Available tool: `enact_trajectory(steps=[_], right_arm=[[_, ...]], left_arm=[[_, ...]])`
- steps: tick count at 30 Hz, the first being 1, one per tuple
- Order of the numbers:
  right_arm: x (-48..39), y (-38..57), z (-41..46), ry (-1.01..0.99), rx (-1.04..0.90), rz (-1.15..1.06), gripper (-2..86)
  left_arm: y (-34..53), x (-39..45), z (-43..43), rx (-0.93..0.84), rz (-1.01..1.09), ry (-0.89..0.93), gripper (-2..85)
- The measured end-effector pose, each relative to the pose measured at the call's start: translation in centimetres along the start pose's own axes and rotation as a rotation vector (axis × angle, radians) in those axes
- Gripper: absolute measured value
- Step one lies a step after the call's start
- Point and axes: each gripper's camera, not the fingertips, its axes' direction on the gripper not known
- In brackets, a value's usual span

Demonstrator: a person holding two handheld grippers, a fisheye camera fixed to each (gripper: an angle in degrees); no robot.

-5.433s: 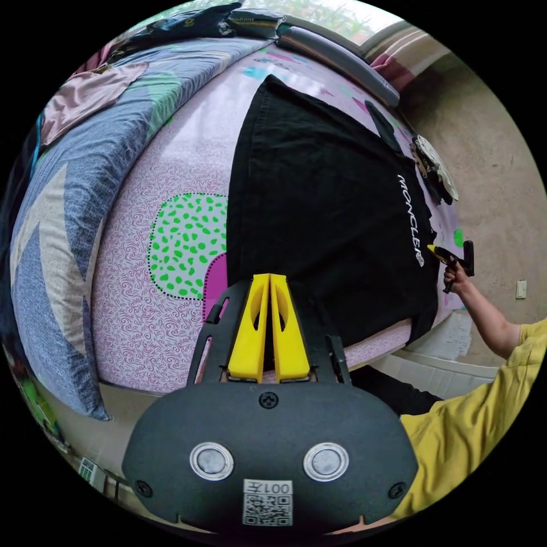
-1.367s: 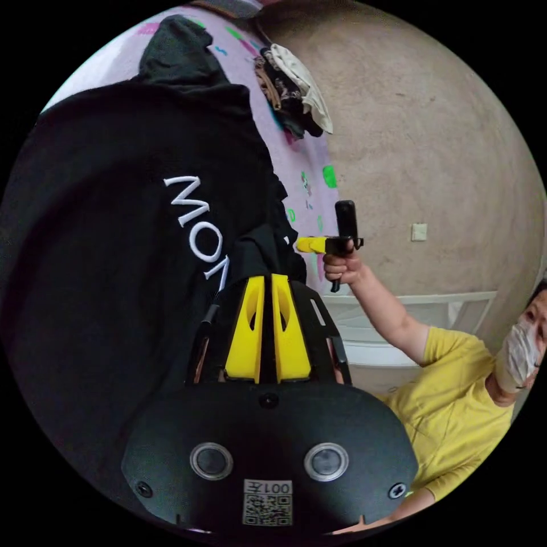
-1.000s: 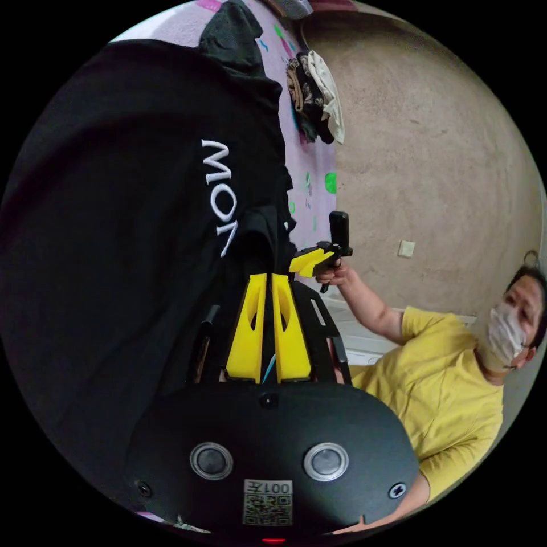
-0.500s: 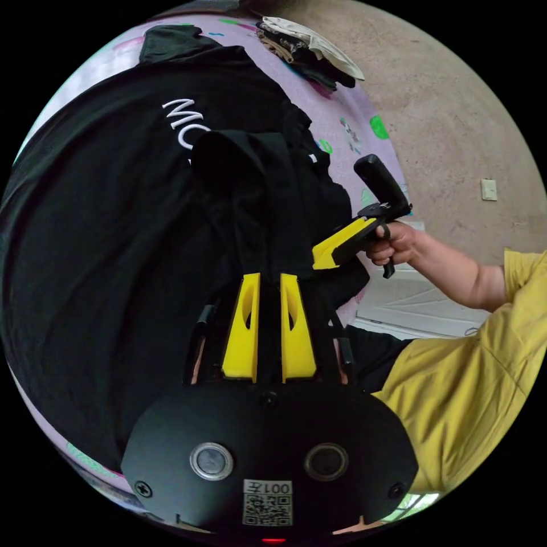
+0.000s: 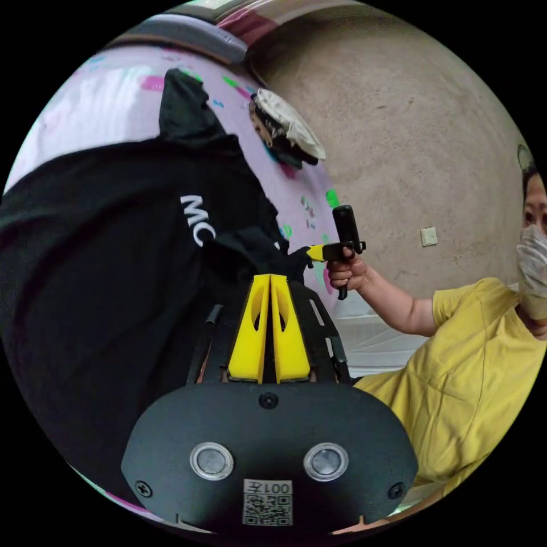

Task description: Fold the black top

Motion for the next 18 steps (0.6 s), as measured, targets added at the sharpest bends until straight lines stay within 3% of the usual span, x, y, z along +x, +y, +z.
enact_trajectory(steps=[4,11,18], right_arm=[[-0.4,-6.0,-0.6,0.03,0.01,0.0,0.5],[3.5,-12.2,-0.5,0.107,0.068,0.205,3.9],[-1.2,-12.0,-0.8,0.077,0.135,0.035,5.8]], left_arm=[[-3.3,1.4,-2.9,0.045,0.071,-0.068,-1.5],[-5.0,2.8,-2.6,0.045,0.096,-0.112,-1.5],[-3.7,3.4,-1.9,0.068,0.082,-0.184,-1.5]])
